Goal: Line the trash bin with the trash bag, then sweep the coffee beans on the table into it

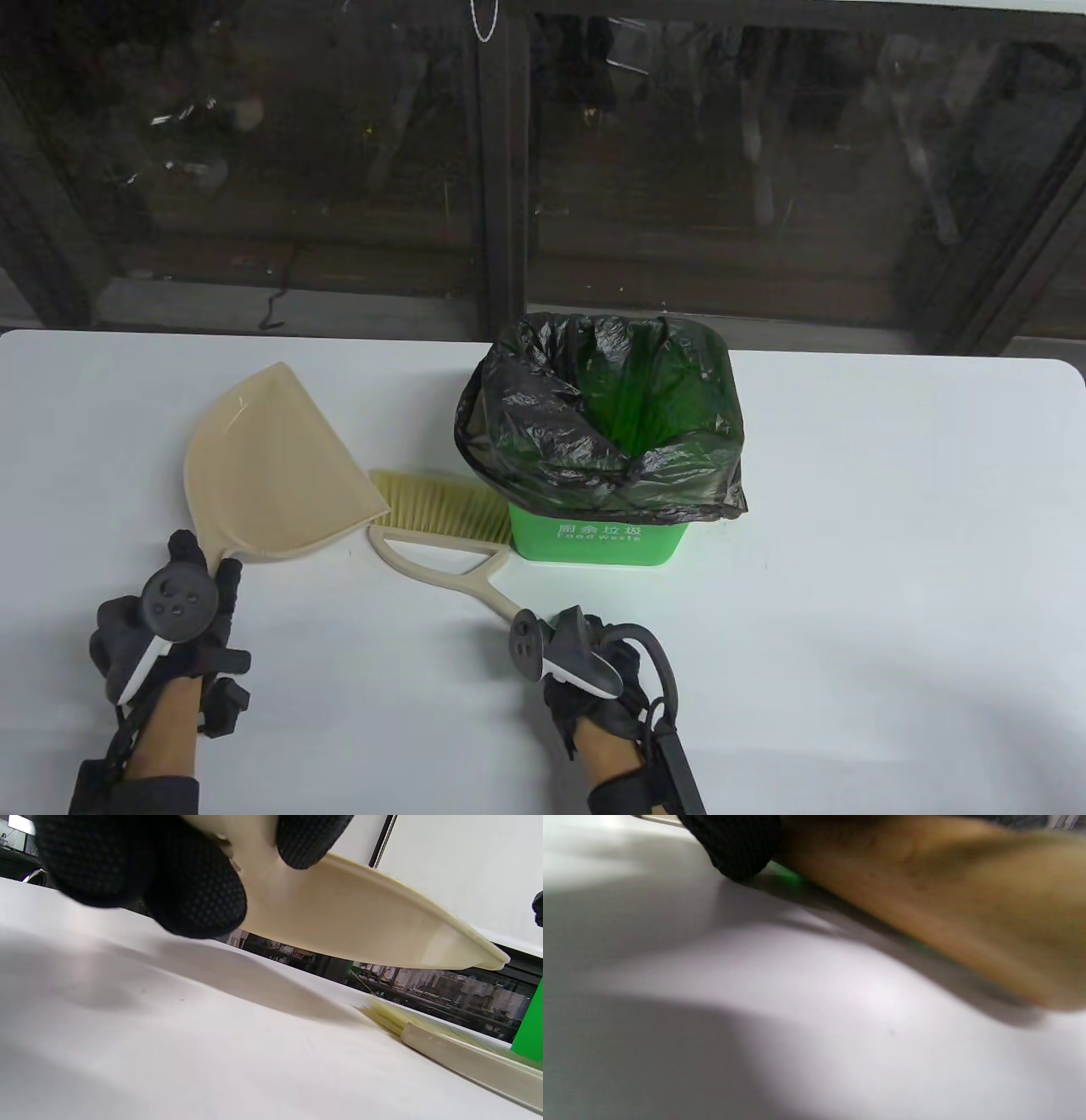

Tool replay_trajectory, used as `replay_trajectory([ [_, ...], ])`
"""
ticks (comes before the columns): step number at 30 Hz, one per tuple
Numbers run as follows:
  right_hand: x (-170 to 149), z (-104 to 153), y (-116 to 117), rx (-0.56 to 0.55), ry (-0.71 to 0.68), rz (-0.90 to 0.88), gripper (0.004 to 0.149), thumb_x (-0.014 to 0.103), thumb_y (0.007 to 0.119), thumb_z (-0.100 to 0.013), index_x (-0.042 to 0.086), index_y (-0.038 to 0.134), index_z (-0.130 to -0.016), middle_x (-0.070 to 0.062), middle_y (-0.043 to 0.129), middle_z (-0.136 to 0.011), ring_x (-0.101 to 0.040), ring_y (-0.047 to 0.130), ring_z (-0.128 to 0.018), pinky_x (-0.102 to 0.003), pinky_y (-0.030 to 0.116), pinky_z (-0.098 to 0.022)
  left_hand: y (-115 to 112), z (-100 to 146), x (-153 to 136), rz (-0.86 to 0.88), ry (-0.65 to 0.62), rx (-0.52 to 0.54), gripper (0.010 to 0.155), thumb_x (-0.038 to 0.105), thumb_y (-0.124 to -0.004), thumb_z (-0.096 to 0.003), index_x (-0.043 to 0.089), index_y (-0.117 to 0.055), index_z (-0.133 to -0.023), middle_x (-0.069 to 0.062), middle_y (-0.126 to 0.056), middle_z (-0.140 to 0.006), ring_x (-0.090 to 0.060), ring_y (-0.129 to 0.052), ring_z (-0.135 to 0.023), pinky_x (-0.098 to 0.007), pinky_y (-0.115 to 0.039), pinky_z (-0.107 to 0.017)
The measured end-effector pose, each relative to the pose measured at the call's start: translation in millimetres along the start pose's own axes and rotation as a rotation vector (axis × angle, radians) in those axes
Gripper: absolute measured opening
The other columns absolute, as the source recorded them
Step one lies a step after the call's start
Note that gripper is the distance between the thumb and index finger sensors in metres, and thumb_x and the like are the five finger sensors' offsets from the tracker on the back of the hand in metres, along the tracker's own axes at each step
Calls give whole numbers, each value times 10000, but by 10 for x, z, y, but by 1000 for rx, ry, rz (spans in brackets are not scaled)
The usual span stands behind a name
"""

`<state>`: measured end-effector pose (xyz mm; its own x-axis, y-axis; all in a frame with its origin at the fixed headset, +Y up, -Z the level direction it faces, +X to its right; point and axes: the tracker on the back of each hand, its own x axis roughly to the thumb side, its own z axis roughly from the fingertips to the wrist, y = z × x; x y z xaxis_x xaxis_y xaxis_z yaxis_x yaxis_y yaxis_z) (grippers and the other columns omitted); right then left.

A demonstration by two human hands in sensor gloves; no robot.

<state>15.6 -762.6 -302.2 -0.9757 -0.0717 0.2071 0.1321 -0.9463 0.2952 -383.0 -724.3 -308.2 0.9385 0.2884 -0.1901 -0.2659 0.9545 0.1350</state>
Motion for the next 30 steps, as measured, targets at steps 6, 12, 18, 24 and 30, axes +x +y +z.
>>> replay_trajectory([
  [6, -43, 8, -29, 0, -3, -57, 676, 391, 688, -530, -41, 483, -1008, -265, 613, -907, -381, 778, -653, -587, 718, -435, -43, -1, -51, -48, 20, -20, 667, 275, -616, -726, -181, -361, -1141, -297, -732, -968, -333, -1000, -492, -513, -831, -405],
  [12, -86, 28, -92, -39, -10, -131, 693, 423, 685, -527, -38, 492, -1007, -265, 617, -906, -389, 777, -665, -589, 715, -438, -84, -13, -91, -63, 50, -42, 669, 267, -615, -727, -191, -356, -1139, -311, -723, -972, -338, -1000, -494, -515, -832, -402],
  [18, -91, 18, -73, -18, -19, -162, 690, 426, 682, -527, -36, 497, -1005, -260, 619, -909, -385, 776, -675, -589, 715, -446, -127, -15, -109, -94, 74, -68, 669, 251, -619, -726, -203, -349, -1136, -329, -716, -976, -348, -1001, -494, -520, -833, -396],
  [24, -108, 16, -73, -22, -15, -185, 687, 427, 678, -527, -34, 501, -1004, -259, 622, -907, -386, 778, -675, -588, 716, -446, -139, -9, -91, -104, 77, -78, 672, 247, -620, -726, -208, -343, -1136, -340, -707, -983, -355, -1001, -500, -523, -834, -396],
  [30, -117, 5, -61, -24, -16, -198, 682, 428, 674, -528, -33, 507, -1002, -257, 626, -906, -383, 780, -676, -590, 714, -451, -132, 12, -92, -111, 90, -81, 681, 240, -634, -722, -206, -333, -1138, -352, -698, -994, -382, -997, -539, -534, -830, -408],
])
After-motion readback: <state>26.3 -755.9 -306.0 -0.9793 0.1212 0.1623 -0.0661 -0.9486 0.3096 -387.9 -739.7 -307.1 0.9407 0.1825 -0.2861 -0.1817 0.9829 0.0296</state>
